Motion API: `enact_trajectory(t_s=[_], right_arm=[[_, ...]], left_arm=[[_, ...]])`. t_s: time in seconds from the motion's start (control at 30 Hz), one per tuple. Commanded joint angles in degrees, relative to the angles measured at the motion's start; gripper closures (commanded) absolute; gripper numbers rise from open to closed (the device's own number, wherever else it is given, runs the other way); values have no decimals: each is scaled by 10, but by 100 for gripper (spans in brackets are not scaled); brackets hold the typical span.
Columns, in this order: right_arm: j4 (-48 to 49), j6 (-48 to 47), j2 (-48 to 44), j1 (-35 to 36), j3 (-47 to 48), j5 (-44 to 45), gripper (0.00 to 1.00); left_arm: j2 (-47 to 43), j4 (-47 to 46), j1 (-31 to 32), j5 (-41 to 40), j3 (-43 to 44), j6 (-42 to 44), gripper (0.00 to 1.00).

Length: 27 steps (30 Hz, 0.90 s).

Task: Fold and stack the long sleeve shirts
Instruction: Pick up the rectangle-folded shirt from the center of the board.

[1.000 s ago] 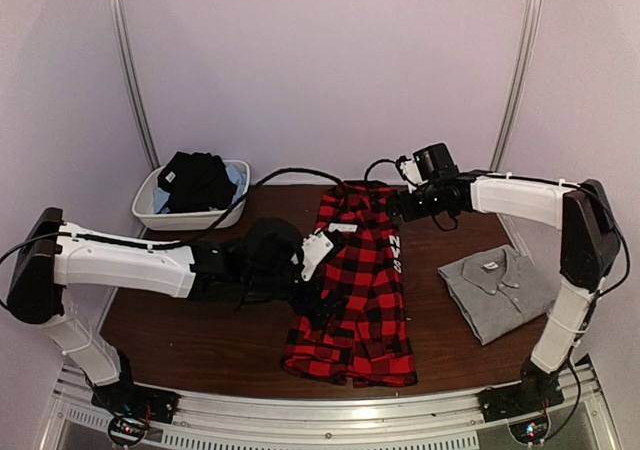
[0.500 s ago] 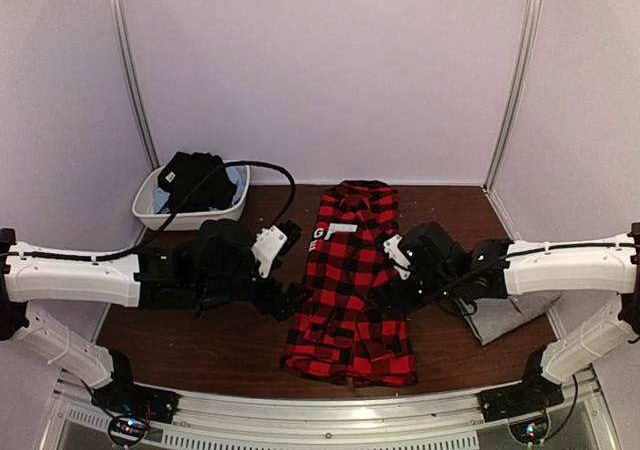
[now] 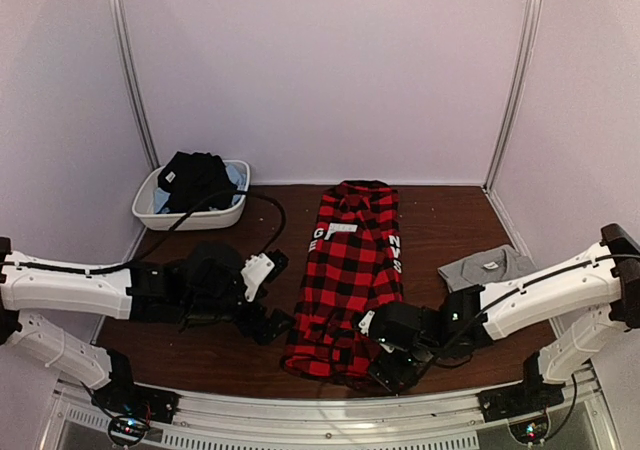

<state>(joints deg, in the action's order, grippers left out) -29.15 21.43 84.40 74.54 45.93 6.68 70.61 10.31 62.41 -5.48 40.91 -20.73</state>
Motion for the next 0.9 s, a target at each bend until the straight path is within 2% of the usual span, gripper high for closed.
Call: enact_trajectory(t_s=[0.0, 0.27, 0.43, 0.6, 0.77, 0.87], right_arm=[[-12, 2, 16, 6, -8, -22, 13], [-12, -7, 47, 7, -12, -63, 14], [-16, -6, 77, 10, -11, -60, 20], [-20, 1, 86, 14, -10, -51, 41], [-17, 15, 80, 18, -14, -53, 59], [-11, 22, 74, 20, -20, -55, 75]], left_arm=[[-4, -19, -2, 23, -9, -18, 2], [14, -29, -2, 54, -16, 10, 2], [17, -34, -2, 83, -21, 24, 2], [25, -76, 24, 125, -38, 45, 4], [39, -99, 57, 128, -60, 64, 5], [47, -131, 74, 125, -74, 73, 8]])
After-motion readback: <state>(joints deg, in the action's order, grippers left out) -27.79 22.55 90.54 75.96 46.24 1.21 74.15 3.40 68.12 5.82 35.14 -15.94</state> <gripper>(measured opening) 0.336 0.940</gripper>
